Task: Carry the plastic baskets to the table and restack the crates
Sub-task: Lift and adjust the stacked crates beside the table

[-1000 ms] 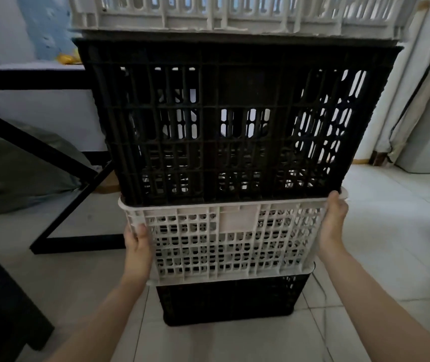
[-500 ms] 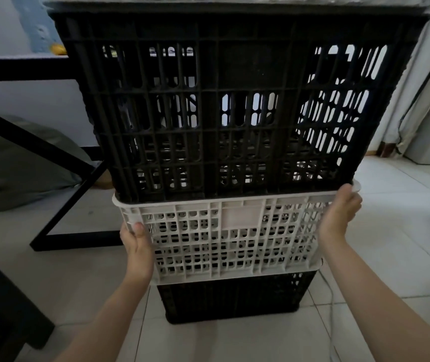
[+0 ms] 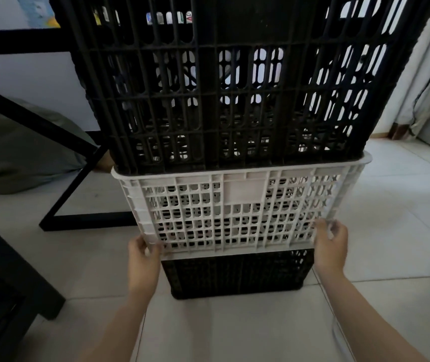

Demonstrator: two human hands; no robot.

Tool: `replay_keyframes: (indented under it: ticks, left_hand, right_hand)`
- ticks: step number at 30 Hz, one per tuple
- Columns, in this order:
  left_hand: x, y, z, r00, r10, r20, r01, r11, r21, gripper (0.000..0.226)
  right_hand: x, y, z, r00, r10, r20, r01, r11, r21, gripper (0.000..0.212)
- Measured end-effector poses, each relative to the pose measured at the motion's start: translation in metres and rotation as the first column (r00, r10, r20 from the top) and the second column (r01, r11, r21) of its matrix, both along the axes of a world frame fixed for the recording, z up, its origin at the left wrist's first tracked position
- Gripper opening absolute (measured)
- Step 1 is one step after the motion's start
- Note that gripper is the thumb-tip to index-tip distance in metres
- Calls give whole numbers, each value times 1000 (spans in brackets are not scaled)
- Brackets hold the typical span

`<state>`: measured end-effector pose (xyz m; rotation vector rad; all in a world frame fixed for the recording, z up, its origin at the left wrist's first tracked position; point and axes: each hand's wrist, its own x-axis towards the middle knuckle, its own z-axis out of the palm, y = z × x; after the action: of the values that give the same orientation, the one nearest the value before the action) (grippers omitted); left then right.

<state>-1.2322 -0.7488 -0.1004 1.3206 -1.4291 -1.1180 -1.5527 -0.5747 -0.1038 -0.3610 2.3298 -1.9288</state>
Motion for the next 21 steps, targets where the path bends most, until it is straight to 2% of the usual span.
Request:
replay_keyframes:
  ticks: [4, 7, 10, 12, 15, 16, 18, 19, 21]
  left_hand:
    - [8, -6, 5, 997, -45, 64, 44, 999, 20, 49]
    - [10, -10, -11, 983, -100, 154, 76, 985, 155, 75]
    - [14, -11, -24, 969, -167, 181, 109, 950, 293, 93]
    - [14, -11, -29, 977, -184, 109, 138, 932, 335, 93]
    - [13, -24, -28, 991, -97, -92, 128, 888, 441, 81]
    - [13, -30, -26, 979, -51, -199, 144, 859, 491, 73]
    - [8, -37, -23, 926, -9, -378, 214, 837, 503, 43]
    - [5, -35, -23, 908, 23, -419, 211, 839, 502, 35]
    - [-1, -31, -29, 871, 98, -481, 187, 841, 508, 39]
  right_hand:
    - [1, 0, -6, 999, 15, 33, -14, 1000, -28, 50]
    - [-3, 7, -30, 969, 41, 245, -38, 999, -16, 63]
    - [-8, 7, -49, 899, 112, 424, -87, 993, -78, 81]
    - [-9, 7, -52, 877, 128, 463, -83, 990, -115, 79]
    - [-15, 5, -48, 848, 175, 500, -86, 977, -196, 53]
    - [-18, 5, -44, 828, 193, 526, -86, 971, -222, 45]
    - [-26, 8, -40, 754, 258, 604, -51, 940, -338, 19]
    - [-31, 9, -42, 726, 266, 634, -2, 923, -385, 15]
    - [-32, 10, -39, 713, 277, 644, -3, 920, -392, 31]
